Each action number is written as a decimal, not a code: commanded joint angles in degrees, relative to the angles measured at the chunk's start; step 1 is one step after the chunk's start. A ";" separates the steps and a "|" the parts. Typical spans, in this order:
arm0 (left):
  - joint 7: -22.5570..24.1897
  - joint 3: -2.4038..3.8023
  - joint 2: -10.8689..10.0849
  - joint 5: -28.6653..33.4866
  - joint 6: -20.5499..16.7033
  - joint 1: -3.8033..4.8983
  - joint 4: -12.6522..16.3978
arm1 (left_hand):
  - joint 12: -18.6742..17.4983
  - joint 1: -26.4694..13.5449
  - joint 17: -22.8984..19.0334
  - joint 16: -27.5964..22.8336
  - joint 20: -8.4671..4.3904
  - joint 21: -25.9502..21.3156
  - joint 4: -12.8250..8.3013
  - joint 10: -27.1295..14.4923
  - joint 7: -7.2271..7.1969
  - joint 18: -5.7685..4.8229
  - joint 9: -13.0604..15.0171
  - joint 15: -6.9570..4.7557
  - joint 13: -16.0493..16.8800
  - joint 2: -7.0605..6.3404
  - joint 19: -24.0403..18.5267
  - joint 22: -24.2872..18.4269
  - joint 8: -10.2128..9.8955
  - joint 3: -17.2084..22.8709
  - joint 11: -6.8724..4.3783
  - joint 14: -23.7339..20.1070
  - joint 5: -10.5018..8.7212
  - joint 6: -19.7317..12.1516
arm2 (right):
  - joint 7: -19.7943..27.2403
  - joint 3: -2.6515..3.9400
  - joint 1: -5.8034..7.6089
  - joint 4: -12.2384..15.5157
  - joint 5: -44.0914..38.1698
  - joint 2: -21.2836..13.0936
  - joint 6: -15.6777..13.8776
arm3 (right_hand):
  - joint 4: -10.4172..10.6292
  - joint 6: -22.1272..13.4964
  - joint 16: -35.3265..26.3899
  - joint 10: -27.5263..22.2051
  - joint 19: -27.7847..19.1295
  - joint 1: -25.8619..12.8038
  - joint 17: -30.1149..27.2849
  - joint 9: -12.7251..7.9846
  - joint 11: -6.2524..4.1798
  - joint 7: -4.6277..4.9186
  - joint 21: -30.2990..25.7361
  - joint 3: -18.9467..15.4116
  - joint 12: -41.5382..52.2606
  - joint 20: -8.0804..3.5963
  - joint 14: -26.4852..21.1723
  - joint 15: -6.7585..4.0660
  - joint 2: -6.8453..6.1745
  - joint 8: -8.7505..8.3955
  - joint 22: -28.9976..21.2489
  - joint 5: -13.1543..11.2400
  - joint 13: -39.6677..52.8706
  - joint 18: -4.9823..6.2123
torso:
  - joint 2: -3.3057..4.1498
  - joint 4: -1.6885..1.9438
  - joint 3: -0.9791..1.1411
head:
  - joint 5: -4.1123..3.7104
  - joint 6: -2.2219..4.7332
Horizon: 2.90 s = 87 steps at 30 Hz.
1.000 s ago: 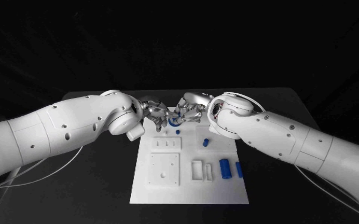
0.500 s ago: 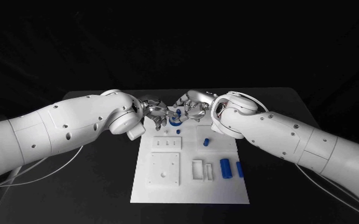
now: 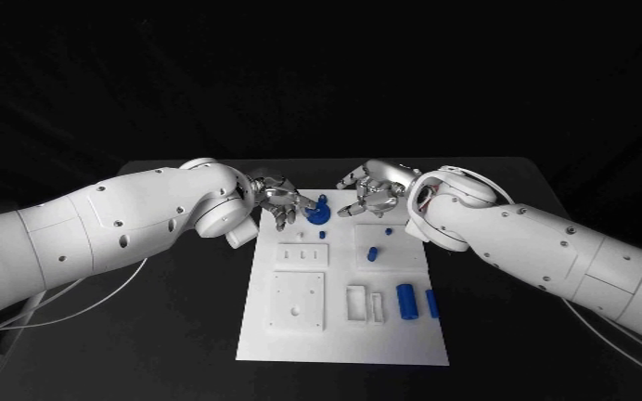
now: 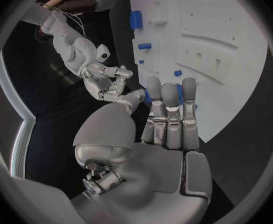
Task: Assemble the parts on the task board
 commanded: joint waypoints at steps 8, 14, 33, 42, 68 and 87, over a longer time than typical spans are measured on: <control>-4.69 -0.10 -0.77 -8.24 1.44 0.00 0.97 | -0.45 -0.17 0.17 -0.42 -0.39 0.02 -9.22 0.76 -4.38 0.78 0.55 -0.07 0.17 0.33 0.47 0.09 -0.82 8.71 -0.25 0.96 0.19 5.26 | 5.02 1.83 -0.15 -1.78 9.94 -4.27 -7.15 | 1.91 0.28 -2.89 -1.64 0.33 -0.62 -2.97 -0.04 0.15 0.07 -4.72 -0.04 -3.05 0.82 -2.92 0.47 -0.22 -0.26 -4.00 2.10 -8.53 -0.18 | -0.08 -0.35 0.12 | 0.40 -0.55; -9.06 -0.54 -0.71 -14.21 3.22 0.00 1.97 | -0.70 -0.25 0.32 -0.56 -0.51 0.18 -9.60 1.24 -4.44 0.81 0.52 -0.19 0.23 0.20 0.67 0.25 -1.48 8.88 -0.34 1.37 0.58 5.85 | 6.52 2.57 0.54 -5.53 17.20 -4.67 -12.03 | 1.41 -0.27 -11.23 -3.93 -6.54 -0.40 -13.40 -0.05 1.58 0.67 -9.03 1.56 -13.23 2.76 -9.23 2.46 -0.07 -0.26 -18.28 3.59 -23.98 -1.56 | -0.18 -0.29 0.14 | 0.26 -0.90; -15.87 -1.79 1.40 -21.52 3.78 -0.77 2.91 | -2.77 -1.89 1.93 -1.94 -0.60 0.81 -11.96 3.64 -4.82 1.24 3.58 -0.38 1.83 -0.39 1.10 0.94 -8.65 9.52 -0.52 3.03 4.05 10.46 | 13.93 3.62 2.96 -16.37 36.12 -0.72 -12.37 | -4.14 0.31 -40.49 -7.47 -31.51 -3.87 -45.04 -0.06 8.52 2.50 -8.57 5.20 -48.69 14.15 -25.19 12.94 2.70 -0.28 -67.20 4.13 -46.21 -1.29 | -0.16 -0.18 0.17 | 0.40 -3.06; -16.15 -2.30 2.90 -21.65 2.90 -1.33 1.78 | -3.10 -2.64 2.80 -2.12 -0.48 0.97 -12.85 4.36 -4.99 1.42 2.64 -0.35 2.57 -0.27 1.26 1.13 -9.54 9.63 -0.50 3.47 4.26 11.71 | 13.91 3.65 3.58 -17.31 37.12 0.71 -12.47 | -4.11 -0.14 -42.57 -7.74 -32.06 -3.86 -45.04 -0.08 8.86 2.74 -8.66 5.27 -48.78 14.38 -24.62 13.20 2.62 -0.29 -67.19 4.20 -46.20 -1.22 | -0.18 -0.13 0.22 | 0.20 -3.68; -15.65 -3.12 4.61 -19.99 3.09 -2.46 0.72 | -3.25 -4.18 3.34 -2.41 -0.46 0.69 -13.57 4.71 -5.31 1.33 1.90 -0.41 2.98 0.21 1.53 0.94 -9.41 9.38 -0.58 3.78 3.97 12.67 | 11.46 3.66 3.78 -17.59 36.79 2.26 -13.16 | -4.38 -0.26 -42.87 -7.90 -32.24 -3.56 -45.03 -0.08 9.03 2.96 -8.62 5.80 -48.77 14.45 -24.46 13.26 2.04 -0.29 -67.19 6.92 -46.20 -1.16 | -0.25 -0.14 0.18 | -0.18 -4.86; -15.51 -3.22 5.06 -20.02 4.35 -2.57 0.63 | -3.45 -4.15 3.42 -2.61 -0.46 0.51 -13.57 4.74 -5.34 1.31 1.81 -0.43 2.95 0.25 1.65 0.81 -9.45 9.35 -0.59 3.83 3.85 12.81 | 11.09 3.66 3.79 -17.78 36.76 2.58 -12.76 | -4.84 0.16 -42.91 -7.91 -32.37 -3.72 -45.03 -0.06 9.05 3.04 -8.62 6.41 -48.76 14.49 -24.52 13.29 2.21 -0.26 -67.19 6.92 -46.20 -1.16 | -0.27 -0.16 0.17 | -0.24 -5.14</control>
